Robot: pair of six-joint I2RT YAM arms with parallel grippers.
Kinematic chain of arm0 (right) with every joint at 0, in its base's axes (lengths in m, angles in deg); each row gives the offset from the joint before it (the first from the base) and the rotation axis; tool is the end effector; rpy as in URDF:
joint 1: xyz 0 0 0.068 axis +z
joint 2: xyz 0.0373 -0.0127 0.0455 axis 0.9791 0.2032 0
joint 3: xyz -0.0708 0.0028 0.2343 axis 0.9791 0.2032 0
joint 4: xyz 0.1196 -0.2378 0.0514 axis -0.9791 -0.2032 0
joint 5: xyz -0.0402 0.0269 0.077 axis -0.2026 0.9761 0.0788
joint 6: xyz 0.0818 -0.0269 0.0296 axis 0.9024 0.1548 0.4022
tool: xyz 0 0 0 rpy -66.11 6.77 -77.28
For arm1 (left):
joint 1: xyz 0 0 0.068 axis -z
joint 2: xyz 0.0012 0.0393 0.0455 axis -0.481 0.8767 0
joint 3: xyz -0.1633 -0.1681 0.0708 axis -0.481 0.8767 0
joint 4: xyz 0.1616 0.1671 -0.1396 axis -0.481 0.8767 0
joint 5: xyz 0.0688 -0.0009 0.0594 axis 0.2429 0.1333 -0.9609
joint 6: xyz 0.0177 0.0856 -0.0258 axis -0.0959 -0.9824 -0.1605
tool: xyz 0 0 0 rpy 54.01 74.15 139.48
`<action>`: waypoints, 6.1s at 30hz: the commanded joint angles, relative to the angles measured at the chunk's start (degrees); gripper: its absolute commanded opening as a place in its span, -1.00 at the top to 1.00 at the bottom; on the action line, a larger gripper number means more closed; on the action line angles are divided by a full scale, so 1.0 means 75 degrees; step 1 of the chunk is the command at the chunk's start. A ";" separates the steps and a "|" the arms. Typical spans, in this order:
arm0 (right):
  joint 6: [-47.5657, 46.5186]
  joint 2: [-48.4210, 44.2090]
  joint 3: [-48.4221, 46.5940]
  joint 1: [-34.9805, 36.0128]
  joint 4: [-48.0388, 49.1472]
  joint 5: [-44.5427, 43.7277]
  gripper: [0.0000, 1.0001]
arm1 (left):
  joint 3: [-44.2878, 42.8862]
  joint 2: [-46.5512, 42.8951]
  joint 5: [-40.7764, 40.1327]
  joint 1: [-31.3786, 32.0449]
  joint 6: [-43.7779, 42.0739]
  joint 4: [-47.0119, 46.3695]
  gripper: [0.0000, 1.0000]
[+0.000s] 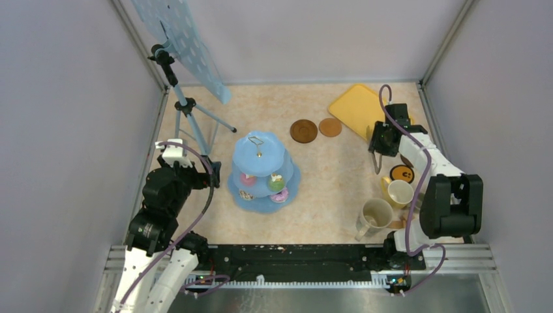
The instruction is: Serve the afternoon tea
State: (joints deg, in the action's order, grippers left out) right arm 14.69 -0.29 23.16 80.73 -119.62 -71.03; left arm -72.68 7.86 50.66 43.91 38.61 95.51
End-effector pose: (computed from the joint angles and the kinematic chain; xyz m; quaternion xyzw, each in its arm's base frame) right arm 0.3431 0.0079 0.1649 0.1344 0.9486 0.0085 0.2864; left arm 0.1742 -0.0415 0.3166 -0.0023 0.7911 -0.1194 0.6000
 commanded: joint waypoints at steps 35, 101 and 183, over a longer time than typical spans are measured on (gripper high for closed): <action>0.0075 -0.2714 -0.1623 0.4654 0.0573 0.3442 0.51 | -0.0177 0.0311 0.0133 -0.0870 0.0081 -0.0120 -0.98; -0.1138 0.0557 -0.0837 -0.1758 0.1136 0.2187 0.02 | 0.0013 0.0271 -0.0188 0.0579 0.0016 -0.0331 -0.97; -0.1314 -0.3060 -0.1382 0.7355 0.0713 0.1625 0.61 | -0.0299 0.0694 0.0139 -0.1259 0.0110 0.0023 -0.97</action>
State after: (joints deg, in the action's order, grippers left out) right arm 8.73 -25.49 15.10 135.22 -116.69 -52.56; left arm -72.74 13.11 50.92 34.81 39.55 96.41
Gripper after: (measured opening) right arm 0.301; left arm 0.987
